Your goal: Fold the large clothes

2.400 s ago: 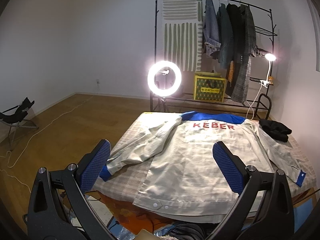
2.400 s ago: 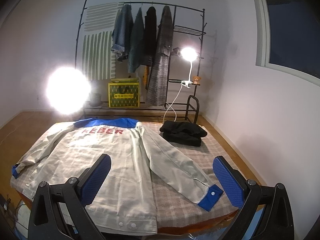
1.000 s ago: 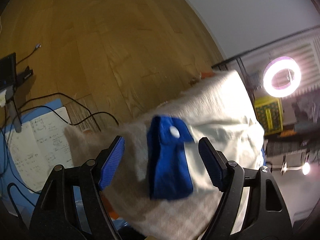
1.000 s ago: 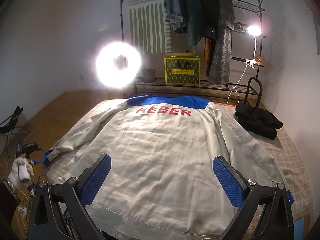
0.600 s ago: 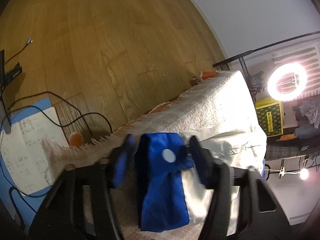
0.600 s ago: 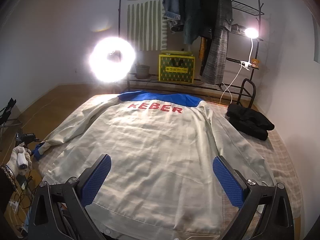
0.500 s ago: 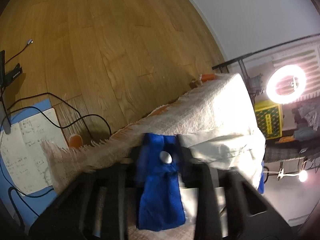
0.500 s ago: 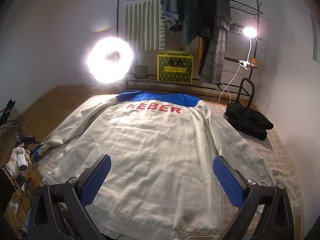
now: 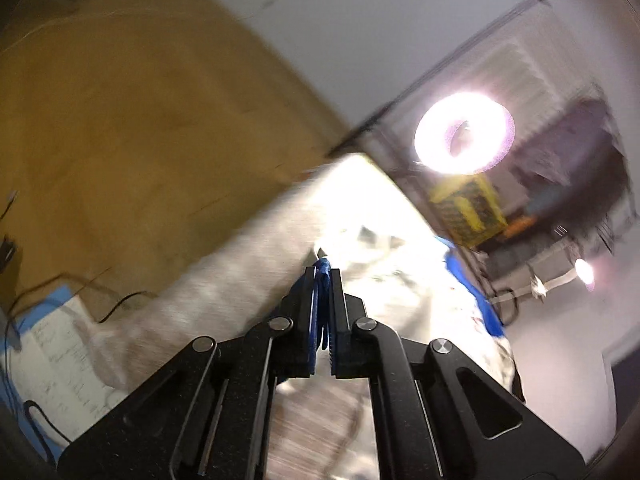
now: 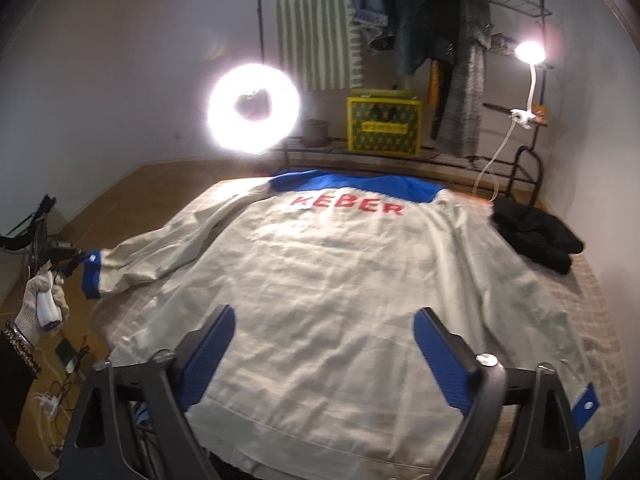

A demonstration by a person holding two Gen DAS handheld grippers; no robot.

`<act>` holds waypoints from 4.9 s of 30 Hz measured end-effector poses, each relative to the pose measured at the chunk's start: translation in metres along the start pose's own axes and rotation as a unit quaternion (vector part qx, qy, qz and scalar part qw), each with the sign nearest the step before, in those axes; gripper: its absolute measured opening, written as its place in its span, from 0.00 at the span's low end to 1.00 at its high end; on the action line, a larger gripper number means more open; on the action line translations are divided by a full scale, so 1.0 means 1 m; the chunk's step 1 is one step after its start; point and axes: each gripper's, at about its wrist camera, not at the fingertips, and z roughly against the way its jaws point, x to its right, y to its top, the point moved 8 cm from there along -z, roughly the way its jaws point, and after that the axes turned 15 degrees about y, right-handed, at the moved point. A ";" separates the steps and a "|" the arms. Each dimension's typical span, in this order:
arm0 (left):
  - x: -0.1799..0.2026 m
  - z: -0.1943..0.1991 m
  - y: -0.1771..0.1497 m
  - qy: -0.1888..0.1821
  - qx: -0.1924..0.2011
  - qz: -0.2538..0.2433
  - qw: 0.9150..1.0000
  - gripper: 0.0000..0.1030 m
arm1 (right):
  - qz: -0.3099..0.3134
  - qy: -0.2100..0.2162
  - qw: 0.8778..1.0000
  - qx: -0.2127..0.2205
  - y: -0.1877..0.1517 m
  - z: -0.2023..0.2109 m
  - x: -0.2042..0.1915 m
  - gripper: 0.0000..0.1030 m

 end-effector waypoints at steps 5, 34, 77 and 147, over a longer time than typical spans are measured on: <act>0.072 0.047 -0.032 -0.045 0.021 -0.085 0.995 0.01 | -0.022 0.050 0.998 -0.028 -0.006 -0.027 -0.006 0.55; 0.135 0.102 -0.289 -0.069 -0.072 -0.357 0.929 0.01 | -0.164 0.238 0.947 -0.143 0.040 -0.277 -0.037 0.51; 0.057 0.078 -0.229 -0.067 -0.127 -0.129 0.981 0.03 | -0.082 0.277 0.934 -0.211 -0.090 -0.202 -0.117 0.00; 0.034 0.034 -0.227 -0.048 -0.093 -0.068 0.992 0.45 | 0.089 0.237 0.933 -0.254 -0.098 -0.274 -0.178 0.34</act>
